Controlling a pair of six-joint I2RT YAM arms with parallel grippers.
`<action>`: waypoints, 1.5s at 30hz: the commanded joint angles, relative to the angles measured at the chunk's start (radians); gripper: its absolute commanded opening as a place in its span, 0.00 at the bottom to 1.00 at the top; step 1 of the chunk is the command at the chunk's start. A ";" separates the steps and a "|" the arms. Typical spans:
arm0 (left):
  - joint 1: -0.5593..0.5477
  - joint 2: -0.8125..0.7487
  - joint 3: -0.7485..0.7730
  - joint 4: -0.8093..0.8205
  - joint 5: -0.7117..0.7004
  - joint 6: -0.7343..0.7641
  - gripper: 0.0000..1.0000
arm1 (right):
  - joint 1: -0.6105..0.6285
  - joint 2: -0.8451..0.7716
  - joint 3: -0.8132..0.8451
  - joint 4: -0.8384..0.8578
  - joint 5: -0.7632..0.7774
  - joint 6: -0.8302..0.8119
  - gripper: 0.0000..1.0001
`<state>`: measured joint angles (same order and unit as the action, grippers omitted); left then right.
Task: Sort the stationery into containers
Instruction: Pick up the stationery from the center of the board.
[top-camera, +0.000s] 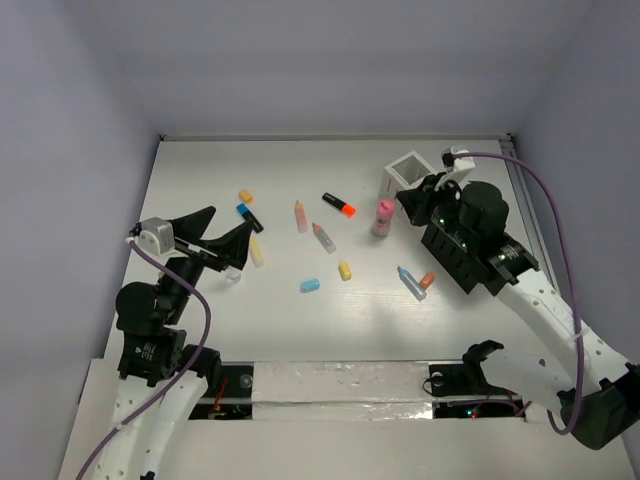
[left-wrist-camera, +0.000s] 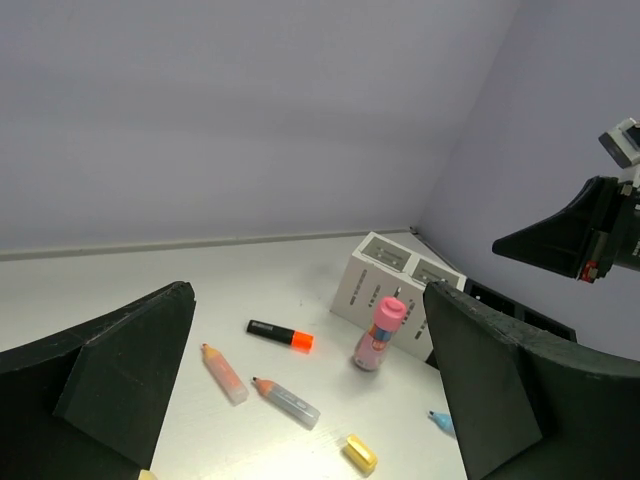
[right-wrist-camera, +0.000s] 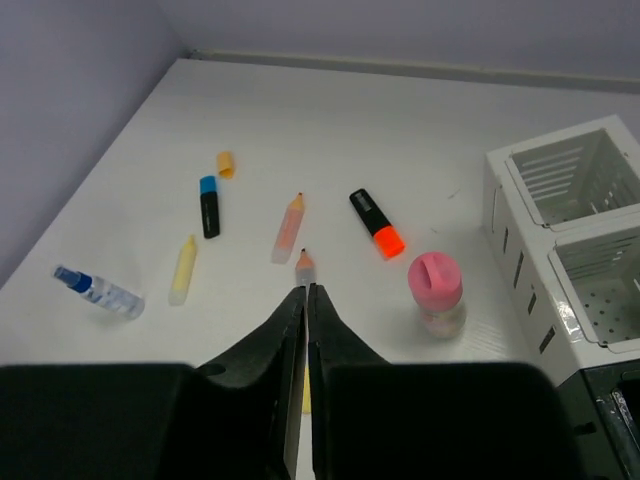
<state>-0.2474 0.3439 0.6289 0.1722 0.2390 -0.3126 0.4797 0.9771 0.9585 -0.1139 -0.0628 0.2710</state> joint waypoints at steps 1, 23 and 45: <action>-0.003 0.003 0.037 0.027 0.023 0.026 0.99 | 0.010 0.027 0.026 0.022 0.038 -0.016 0.04; -0.012 0.038 0.031 0.039 0.080 0.018 0.99 | 0.068 0.426 0.218 -0.182 0.290 -0.001 0.96; -0.012 0.030 0.031 0.039 0.074 0.021 0.99 | 0.068 0.710 0.322 -0.124 0.477 0.042 0.77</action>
<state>-0.2558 0.3779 0.6289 0.1665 0.3038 -0.2943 0.5385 1.6817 1.2198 -0.2886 0.3511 0.3061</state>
